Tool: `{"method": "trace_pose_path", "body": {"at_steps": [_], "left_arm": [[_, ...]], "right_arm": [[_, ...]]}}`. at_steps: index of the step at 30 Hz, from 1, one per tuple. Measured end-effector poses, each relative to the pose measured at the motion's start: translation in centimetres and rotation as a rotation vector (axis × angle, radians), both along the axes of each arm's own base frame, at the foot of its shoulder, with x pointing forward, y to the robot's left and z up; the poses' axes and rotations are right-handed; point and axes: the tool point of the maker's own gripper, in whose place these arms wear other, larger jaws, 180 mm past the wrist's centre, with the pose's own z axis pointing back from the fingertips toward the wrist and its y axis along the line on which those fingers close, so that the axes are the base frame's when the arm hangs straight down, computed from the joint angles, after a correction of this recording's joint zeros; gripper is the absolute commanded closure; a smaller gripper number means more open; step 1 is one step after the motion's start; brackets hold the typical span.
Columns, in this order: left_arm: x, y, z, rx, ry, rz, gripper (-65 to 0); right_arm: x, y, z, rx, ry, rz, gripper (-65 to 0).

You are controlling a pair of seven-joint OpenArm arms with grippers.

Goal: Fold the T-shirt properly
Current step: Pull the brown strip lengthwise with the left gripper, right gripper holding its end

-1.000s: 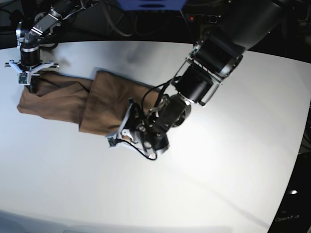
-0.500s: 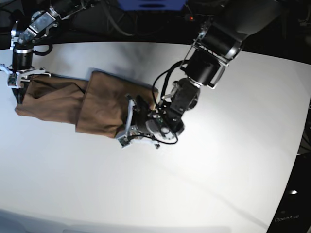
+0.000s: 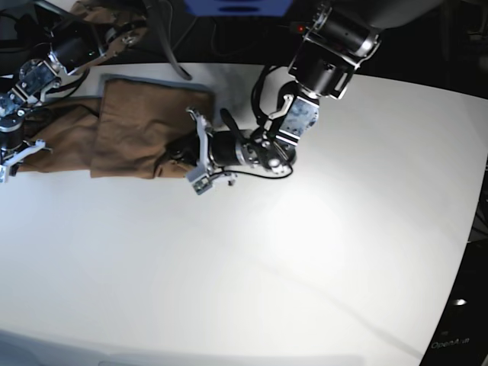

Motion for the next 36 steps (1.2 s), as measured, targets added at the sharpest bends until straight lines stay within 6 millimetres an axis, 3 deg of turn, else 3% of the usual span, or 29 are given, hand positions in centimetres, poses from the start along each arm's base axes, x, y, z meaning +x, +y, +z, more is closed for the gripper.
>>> {"method": "trace_pose_path", "body": {"at_steps": [6, 12, 19, 23, 30, 36], "left_arm": [[0.0, 1.0, -0.2, -0.001, 0.008, -0.005, -4.1], [0.2, 2.5, -0.4, -0.006, 0.023, 0.004, -4.1], [2.3, 7.0, -1.0, 0.074, 0.099, 0.072, -4.1], [3.0, 8.8, -1.0, 0.082, 0.116, 0.109, -4.1], [3.6, 10.6, -1.1, 0.094, 0.121, 0.146, -4.1], [4.0, 11.5, -1.1, 0.108, 0.112, 0.152, -4.1]], "right_arm": [[0.7, 0.2, -0.1, -0.005, 0.056, 0.022, -0.1], [1.8, -1.9, 1.8, -0.021, 0.078, -0.028, -0.7], [2.9, -3.0, 3.0, -0.014, 0.085, -0.064, -1.0], [2.9, -3.3, 1.5, 0.033, 0.139, -0.073, -1.6], [3.0, -5.3, 0.2, 0.146, 0.24, -0.134, -18.7], [3.1, -4.7, 0.1, 0.246, 0.333, -0.192, -26.1]]}}
